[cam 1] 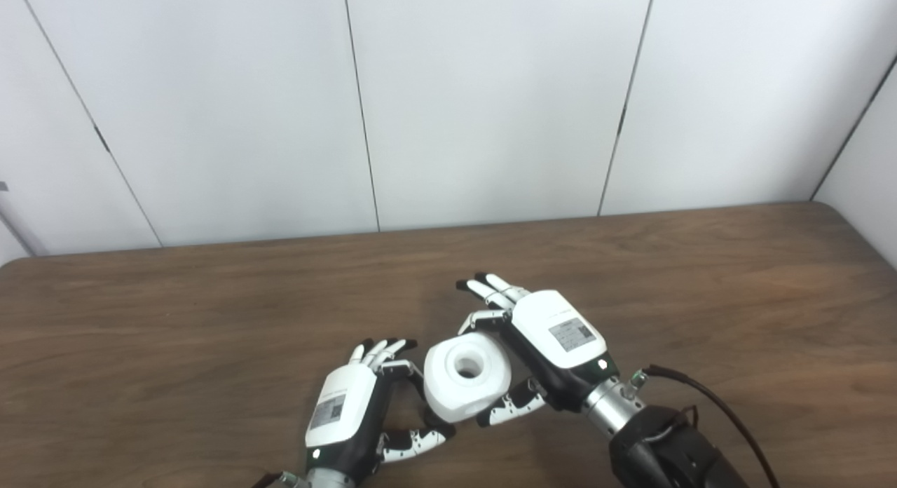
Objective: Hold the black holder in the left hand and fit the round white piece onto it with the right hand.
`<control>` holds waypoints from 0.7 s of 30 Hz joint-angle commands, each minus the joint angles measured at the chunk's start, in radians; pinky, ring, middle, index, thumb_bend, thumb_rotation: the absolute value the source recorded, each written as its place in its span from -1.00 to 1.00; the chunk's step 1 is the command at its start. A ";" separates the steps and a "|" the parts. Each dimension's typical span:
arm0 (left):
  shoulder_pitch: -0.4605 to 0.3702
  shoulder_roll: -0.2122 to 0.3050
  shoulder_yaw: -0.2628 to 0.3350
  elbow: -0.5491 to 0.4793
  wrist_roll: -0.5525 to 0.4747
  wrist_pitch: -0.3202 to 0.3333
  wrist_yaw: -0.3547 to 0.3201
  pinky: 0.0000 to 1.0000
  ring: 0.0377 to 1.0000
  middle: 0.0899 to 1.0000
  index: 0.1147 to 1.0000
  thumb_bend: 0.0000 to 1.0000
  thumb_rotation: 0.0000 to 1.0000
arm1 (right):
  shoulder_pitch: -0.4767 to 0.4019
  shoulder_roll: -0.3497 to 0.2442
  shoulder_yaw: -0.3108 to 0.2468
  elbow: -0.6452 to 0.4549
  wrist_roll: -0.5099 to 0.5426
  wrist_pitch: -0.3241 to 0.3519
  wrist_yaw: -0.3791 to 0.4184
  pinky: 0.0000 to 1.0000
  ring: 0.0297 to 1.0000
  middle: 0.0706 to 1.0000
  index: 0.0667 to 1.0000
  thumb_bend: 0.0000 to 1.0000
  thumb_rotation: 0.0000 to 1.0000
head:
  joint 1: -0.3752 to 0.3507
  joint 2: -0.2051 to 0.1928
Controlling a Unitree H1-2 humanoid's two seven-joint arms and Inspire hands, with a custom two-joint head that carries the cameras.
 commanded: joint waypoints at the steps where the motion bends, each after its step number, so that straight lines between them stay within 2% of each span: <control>1: -0.022 -0.020 -0.011 -0.009 0.007 -0.019 0.015 1.00 0.84 0.73 -0.17 0.03 -0.90 | -0.008 -0.006 0.026 -0.004 -0.009 -0.031 0.041 0.72 0.90 0.84 -0.12 0.01 -0.71 | 0.001 0.000; 8: -0.021 -0.021 -0.009 -0.008 0.003 -0.017 0.015 1.00 0.85 0.74 -0.17 0.03 -0.90 | -0.004 0.003 0.016 -0.004 0.004 -0.009 0.054 0.73 0.91 0.86 -0.10 0.01 -0.70 | 0.001 -0.004; 11: -0.021 -0.021 -0.008 -0.006 0.003 -0.020 0.019 1.00 0.85 0.73 -0.17 0.03 -0.90 | -0.003 0.008 0.010 -0.009 0.017 0.001 0.066 0.68 0.91 0.89 -0.08 0.02 -0.68 | 0.000 -0.005; 13: -0.021 -0.021 -0.009 -0.008 0.006 -0.017 0.016 1.00 0.84 0.73 -0.17 0.03 -0.90 | -0.003 0.009 0.007 -0.015 0.023 0.012 0.081 0.67 0.94 0.92 0.25 0.40 -0.36 | 0.000 -0.005; 15: -0.020 -0.021 -0.010 -0.008 0.006 -0.017 0.016 1.00 0.85 0.74 -0.17 0.03 -0.90 | -0.004 0.010 0.006 -0.019 0.028 0.020 0.093 0.68 0.96 0.95 0.38 0.59 -0.22 | 0.000 -0.005; 21: -0.022 -0.019 -0.011 0.002 0.008 -0.030 0.032 1.00 0.84 0.73 -0.17 0.03 -0.90 | -0.004 0.012 0.001 -0.021 0.024 0.020 0.106 0.68 0.97 0.96 0.47 0.77 -0.11 | 0.001 -0.006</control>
